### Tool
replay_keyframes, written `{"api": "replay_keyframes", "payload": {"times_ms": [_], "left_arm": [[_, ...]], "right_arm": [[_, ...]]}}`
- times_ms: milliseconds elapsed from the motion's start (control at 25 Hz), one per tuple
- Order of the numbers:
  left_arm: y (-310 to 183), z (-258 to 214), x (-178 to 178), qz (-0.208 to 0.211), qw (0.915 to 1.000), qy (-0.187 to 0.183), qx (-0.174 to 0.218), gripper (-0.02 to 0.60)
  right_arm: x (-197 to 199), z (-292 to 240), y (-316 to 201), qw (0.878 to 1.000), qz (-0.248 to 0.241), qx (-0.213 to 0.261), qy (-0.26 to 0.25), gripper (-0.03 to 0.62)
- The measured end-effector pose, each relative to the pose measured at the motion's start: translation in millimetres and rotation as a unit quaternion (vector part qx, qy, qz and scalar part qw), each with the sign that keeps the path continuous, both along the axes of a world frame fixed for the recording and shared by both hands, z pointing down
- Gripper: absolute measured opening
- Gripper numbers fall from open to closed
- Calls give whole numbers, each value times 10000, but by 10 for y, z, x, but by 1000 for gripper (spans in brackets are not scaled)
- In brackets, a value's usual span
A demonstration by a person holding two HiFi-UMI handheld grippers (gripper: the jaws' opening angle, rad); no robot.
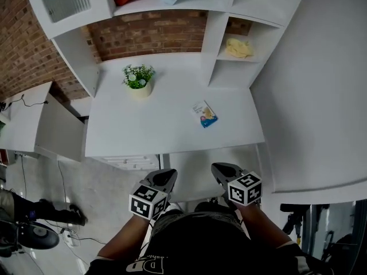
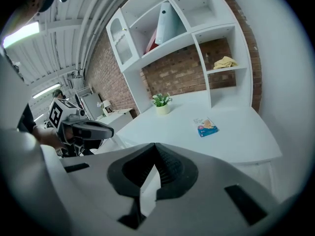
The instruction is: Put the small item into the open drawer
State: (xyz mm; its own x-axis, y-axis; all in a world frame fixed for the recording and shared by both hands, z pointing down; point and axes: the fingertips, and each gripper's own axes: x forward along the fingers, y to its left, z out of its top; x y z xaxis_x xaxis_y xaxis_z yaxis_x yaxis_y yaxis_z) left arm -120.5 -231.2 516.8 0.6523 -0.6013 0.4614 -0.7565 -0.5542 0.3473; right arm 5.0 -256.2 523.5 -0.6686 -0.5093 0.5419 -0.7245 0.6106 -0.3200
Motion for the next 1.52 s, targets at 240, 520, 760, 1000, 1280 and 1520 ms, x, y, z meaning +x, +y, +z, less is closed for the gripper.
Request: {"api": "replay_keyframes", "payload": {"times_ms": [240,520,760,1000,1280,1520], "left_arm": [[-168,-14,85,-463,9989,19,15,15],[-223,61,97,-958,9953,-55,-144,15],[-177,213,119,-1296,9907,-127,-402,15],[-141,412,32,-1558,9854,-311,-616,15],[-38,559,-115,-1970,9757,-367,-885,15],[78,696,-263,-2283,9669,-422,-1058,15]], "right_arm": [[96,11,-309,9988,-462,55,127,5],[205,344,-748,9928,-903,139,778,6],[194,702,-1320,9881,-1041,133,1126,6],[109,993,-1933,9869,-913,168,1322,18],[40,1347,-2533,9818,-740,395,1701,210],[74,1716,-2800,9755,-598,152,2112,338]]}}
